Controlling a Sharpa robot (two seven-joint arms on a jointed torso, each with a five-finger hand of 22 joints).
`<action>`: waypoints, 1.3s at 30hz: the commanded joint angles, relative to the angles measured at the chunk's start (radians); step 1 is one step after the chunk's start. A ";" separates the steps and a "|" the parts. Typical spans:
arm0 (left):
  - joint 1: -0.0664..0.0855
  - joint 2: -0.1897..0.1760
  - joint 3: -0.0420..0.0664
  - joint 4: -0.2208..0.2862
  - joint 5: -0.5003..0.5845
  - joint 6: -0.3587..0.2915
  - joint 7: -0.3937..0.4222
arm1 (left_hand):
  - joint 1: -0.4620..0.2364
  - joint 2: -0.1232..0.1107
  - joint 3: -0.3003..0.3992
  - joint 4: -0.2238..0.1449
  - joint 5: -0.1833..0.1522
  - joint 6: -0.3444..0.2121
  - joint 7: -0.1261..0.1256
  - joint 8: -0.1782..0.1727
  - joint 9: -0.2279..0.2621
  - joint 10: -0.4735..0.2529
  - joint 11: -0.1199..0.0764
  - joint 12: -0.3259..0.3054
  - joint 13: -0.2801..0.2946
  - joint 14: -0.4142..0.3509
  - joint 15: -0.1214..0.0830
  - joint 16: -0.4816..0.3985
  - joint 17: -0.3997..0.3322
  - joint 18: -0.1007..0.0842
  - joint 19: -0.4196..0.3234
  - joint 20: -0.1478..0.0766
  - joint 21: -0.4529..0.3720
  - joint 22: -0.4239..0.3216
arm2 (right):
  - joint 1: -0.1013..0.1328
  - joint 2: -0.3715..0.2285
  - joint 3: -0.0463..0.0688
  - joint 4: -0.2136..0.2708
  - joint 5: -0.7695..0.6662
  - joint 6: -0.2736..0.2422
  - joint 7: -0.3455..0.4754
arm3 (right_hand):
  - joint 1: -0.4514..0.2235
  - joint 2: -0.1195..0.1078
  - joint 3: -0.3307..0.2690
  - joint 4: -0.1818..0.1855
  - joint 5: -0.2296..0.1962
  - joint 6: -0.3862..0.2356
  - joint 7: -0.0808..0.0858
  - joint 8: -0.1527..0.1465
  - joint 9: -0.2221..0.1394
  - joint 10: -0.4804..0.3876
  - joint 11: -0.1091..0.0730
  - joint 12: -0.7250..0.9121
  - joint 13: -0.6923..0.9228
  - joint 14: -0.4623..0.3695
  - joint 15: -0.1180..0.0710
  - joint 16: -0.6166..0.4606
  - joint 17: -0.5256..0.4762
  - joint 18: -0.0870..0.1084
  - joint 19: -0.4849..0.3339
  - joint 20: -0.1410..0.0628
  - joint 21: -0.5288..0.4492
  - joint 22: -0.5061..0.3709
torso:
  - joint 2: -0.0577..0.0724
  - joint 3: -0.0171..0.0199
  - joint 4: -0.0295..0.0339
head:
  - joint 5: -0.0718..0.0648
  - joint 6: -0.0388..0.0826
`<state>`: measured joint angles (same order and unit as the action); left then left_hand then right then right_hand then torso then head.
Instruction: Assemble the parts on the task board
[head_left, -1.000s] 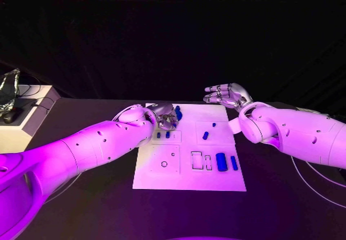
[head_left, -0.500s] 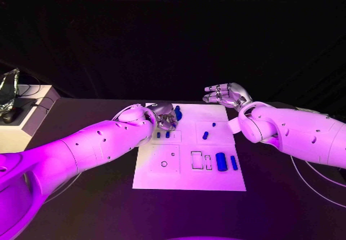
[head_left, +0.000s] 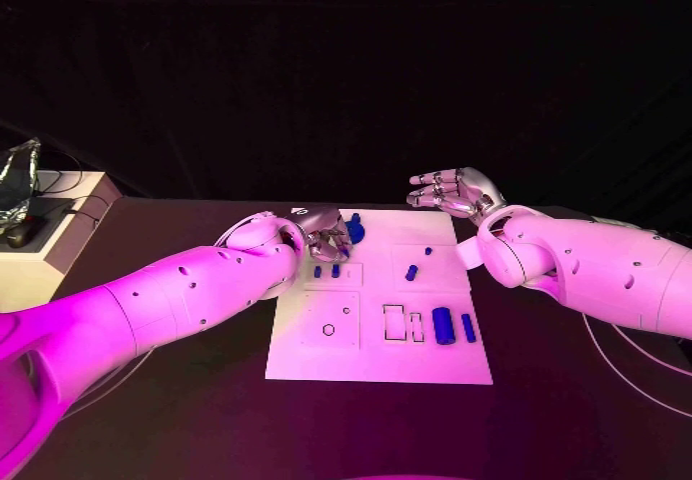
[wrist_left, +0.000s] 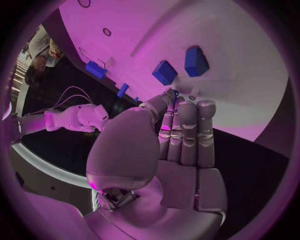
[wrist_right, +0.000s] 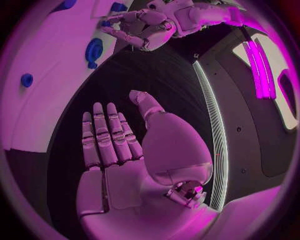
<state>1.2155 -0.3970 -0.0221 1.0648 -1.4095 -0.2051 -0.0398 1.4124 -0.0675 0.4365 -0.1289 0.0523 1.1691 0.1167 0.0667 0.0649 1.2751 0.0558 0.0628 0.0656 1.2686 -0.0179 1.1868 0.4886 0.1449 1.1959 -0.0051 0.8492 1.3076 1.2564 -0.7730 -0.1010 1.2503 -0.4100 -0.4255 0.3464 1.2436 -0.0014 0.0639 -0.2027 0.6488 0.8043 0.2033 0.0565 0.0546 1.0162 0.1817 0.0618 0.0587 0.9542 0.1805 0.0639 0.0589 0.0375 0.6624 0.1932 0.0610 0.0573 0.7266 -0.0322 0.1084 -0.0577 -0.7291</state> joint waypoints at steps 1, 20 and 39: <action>0.001 -0.014 0.009 0.027 0.050 -0.039 0.020 | -0.005 0.003 0.005 0.000 0.004 0.004 0.003 -0.004 0.001 0.006 0.002 0.001 0.001 0.005 0.001 -0.004 0.001 0.009 0.007 0.001 0.006 0.051 | 0.000 -0.001 0.000 0.002 -0.008 0.004 0.015 | -0.011 -0.001 0.005 0.001 0.003 0.008 0.024 -0.002 0.001 0.006 0.000 -0.003 -0.001 0.003 -0.002 -0.006 -0.001 -0.019 -0.004 0.000 -0.003 -0.001 | -0.001 0.0000 0.0020 | -0.001 -0.001; 0.001 -0.116 0.052 0.113 0.103 -0.007 -0.002 | -0.004 0.002 0.005 0.002 0.004 0.004 0.005 -0.005 0.001 0.005 0.002 0.000 0.001 0.006 0.001 -0.007 0.003 0.009 0.008 0.001 0.011 0.051 | 0.000 -0.006 0.000 0.001 -0.008 0.007 0.014 | -0.011 -0.001 0.005 0.001 0.003 0.008 0.024 -0.002 0.001 0.006 0.000 -0.003 -0.001 0.003 -0.002 -0.006 -0.001 -0.019 -0.004 0.000 -0.003 -0.001 | 0.001 -0.0006 -0.0005 | 0.006 0.000; -0.008 -0.079 0.050 0.041 0.075 0.031 -0.012 | -0.003 0.000 0.003 0.004 0.004 -0.002 0.006 -0.005 0.000 0.001 0.004 0.000 0.001 0.004 0.002 -0.009 0.005 0.008 0.006 0.001 0.011 0.050 | 0.000 -0.003 0.000 0.001 -0.008 0.007 0.015 | -0.011 -0.001 0.005 0.001 0.003 0.008 0.024 -0.002 0.001 0.006 0.000 -0.003 -0.001 0.003 -0.002 -0.006 -0.001 -0.019 -0.004 0.000 -0.003 -0.001 | 0.002 0.0021 -0.0017 | 0.009 -0.003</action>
<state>1.2093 -0.4800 0.0277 1.1089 -1.3245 -0.1993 -0.0495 1.4125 -0.0679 0.4361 -0.1286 0.0499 1.1703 0.1180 0.0657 0.0645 1.2741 0.0557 0.0597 0.0648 1.2686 -0.0179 1.1828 0.4928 0.1444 1.1993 -0.0016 0.8539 1.3074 1.2563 -0.7767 -0.1011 1.2502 -0.4106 -0.4255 0.3468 1.2436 -0.0014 0.0638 -0.2027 0.6487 0.8043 0.2033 0.0565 0.0546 1.0162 0.1817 0.0618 0.0587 0.9542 0.1805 0.0640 0.0590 0.0376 0.6624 0.1932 0.0610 0.0573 0.7280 -0.0305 0.1068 -0.0487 -0.7323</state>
